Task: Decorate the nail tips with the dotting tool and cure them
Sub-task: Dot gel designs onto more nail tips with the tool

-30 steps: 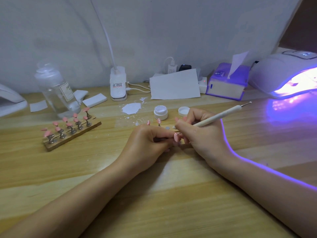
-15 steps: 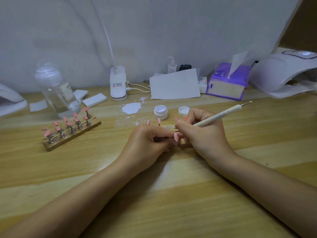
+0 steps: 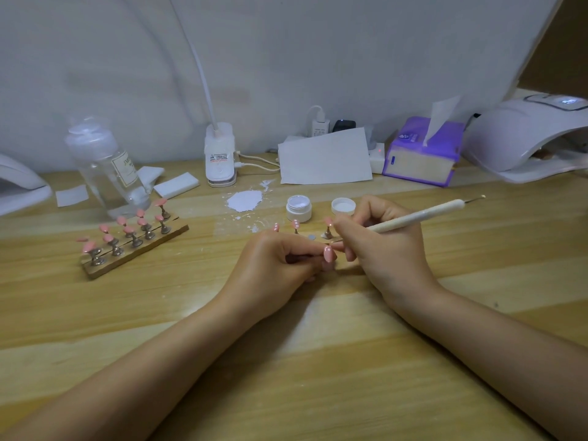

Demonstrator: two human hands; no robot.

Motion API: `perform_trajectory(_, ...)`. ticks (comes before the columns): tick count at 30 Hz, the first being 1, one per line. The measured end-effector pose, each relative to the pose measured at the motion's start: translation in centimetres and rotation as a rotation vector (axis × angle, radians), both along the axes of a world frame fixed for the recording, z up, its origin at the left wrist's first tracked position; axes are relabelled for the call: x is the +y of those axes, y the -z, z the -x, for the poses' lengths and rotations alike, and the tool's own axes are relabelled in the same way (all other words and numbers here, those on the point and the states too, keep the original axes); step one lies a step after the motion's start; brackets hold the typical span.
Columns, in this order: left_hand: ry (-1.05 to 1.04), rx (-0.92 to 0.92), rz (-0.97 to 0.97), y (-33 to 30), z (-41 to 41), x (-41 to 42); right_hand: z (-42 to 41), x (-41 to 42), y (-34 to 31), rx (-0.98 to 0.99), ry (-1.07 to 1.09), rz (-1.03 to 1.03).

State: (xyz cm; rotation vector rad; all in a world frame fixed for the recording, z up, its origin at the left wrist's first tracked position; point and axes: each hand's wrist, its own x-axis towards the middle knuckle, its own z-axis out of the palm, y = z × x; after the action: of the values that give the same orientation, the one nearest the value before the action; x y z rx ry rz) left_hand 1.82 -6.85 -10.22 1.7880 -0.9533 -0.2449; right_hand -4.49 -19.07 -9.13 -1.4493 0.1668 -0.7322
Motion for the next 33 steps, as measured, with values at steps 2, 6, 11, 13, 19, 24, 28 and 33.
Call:
perform_trajectory(2,-0.01,-0.004,-0.003,0.0,0.0,0.0,0.1,0.0,-0.1,-0.034,0.051,0.009)
perform_trajectory(6,-0.006,0.017,-0.002,0.1,0.0,0.0,0.0,-0.6,-0.9,-0.022,0.128,0.046)
perform_trajectory(11,-0.007,0.032,0.002,0.0,0.0,-0.1,-0.6,-1.9,-2.3,-0.023,0.131,0.082)
perform_trajectory(13,-0.002,0.035,0.005,0.0,0.0,0.0,-1.1,-2.5,-2.8,0.011,0.096,0.103)
perform_trajectory(19,-0.013,0.053,0.02,0.1,0.0,0.0,-5.0,-3.5,-4.5,0.16,0.058,0.361)
perform_trajectory(24,-0.019,0.062,0.009,0.2,-0.1,-0.1,-8.6,-2.9,-4.3,0.302,0.059,0.55)
perform_trajectory(28,-0.015,0.064,0.015,0.2,0.0,0.0,-10.2,-2.6,-3.7,0.419,0.133,0.705)
perform_trajectory(33,0.004,0.086,0.036,0.1,0.1,0.0,-10.7,-2.5,-2.8,0.543,0.07,0.755)
